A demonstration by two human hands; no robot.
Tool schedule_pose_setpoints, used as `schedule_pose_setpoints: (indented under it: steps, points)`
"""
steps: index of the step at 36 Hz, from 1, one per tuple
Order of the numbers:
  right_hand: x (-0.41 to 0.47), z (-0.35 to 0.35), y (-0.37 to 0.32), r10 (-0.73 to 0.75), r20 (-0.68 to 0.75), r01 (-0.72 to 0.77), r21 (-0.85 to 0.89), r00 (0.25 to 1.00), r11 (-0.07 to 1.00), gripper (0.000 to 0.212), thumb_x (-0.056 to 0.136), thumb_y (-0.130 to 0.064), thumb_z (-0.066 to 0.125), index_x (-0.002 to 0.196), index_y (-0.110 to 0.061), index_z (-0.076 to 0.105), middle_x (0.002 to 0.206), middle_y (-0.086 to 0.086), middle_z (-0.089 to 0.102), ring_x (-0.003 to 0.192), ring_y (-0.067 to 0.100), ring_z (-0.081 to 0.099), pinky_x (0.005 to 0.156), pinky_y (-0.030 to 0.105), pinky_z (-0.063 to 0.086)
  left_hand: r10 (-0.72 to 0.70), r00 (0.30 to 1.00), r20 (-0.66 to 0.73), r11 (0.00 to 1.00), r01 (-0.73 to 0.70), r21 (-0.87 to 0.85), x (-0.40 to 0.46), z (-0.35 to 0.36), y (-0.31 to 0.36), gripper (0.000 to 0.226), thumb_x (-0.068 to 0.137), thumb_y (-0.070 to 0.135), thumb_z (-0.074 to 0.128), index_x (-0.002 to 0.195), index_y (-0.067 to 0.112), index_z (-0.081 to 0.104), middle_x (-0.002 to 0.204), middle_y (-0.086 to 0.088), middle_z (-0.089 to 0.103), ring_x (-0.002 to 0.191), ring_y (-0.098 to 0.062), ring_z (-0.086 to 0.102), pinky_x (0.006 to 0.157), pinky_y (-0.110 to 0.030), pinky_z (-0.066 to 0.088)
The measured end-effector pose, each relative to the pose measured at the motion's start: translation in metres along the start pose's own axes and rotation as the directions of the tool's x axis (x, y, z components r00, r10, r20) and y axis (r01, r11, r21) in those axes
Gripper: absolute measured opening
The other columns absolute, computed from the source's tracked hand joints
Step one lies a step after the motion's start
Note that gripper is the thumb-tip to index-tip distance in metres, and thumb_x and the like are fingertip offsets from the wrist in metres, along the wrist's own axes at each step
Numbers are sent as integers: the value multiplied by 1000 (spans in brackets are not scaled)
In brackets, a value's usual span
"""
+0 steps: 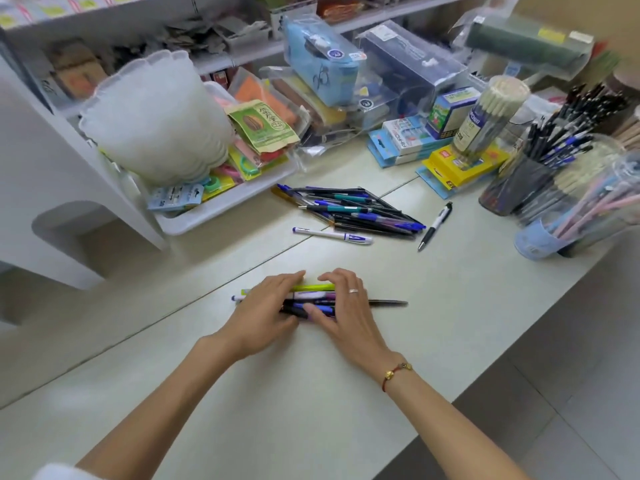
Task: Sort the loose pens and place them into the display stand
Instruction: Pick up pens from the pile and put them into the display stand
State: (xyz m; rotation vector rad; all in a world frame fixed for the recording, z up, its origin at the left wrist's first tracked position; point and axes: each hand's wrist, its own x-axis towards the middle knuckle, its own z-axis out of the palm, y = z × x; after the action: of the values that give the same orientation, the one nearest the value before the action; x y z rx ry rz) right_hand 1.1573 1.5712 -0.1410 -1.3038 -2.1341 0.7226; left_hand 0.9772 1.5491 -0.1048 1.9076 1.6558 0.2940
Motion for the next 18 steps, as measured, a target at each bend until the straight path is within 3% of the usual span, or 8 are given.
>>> schedule_pose_setpoints:
  steps: [4,7,9,12,15,18]
  points:
    - [16,-12,-3,9,-61,-10,-21,998,1000,42,97,-37,28,119,-15,56,126,2,51,117,12,37,101,25,27,23,998,52,1000,-23,-4,-5,-6,0,95,61,33,55,150,23,24,156,2,24,142,-14,20,109,-13,11]
    - [43,-30,15,13,-124,-42,-235,992,971,38,96,-22,36,128,-12,54,132,9,52,121,21,39,100,34,31,84,994,76,993,-90,78,-8,1,3,97,69,62,60,151,35,18,157,11,17,143,-12,14,116,-24,10]
    - [62,-39,25,79,-23,-83,-327,997,942,40,98,-16,43,138,-12,47,140,10,44,128,28,36,102,38,31,97,995,36,984,-102,147,-8,10,5,90,72,76,43,150,35,22,156,11,23,142,-14,21,118,-35,17]
    - [76,-45,36,170,57,-136,-377,984,916,36,100,-22,44,136,-20,49,131,7,46,119,27,38,96,35,30,92,995,-37,978,-83,191,-5,19,6,76,82,70,38,147,32,32,152,10,32,139,-14,29,115,-34,20]
    - [68,-48,40,201,-47,-207,-249,978,946,26,97,-21,52,119,-23,65,113,5,54,110,25,42,88,34,35,116,993,-24,982,-111,155,-2,21,8,59,93,49,51,146,31,34,153,12,30,141,-12,24,116,-30,16]
    - [43,-50,42,152,-46,-158,-171,987,973,23,93,-17,59,110,-26,71,102,-3,51,104,22,44,87,34,39,126,992,-12,986,-124,114,-4,20,15,56,96,45,49,147,32,31,154,14,28,143,-10,20,117,-30,13]
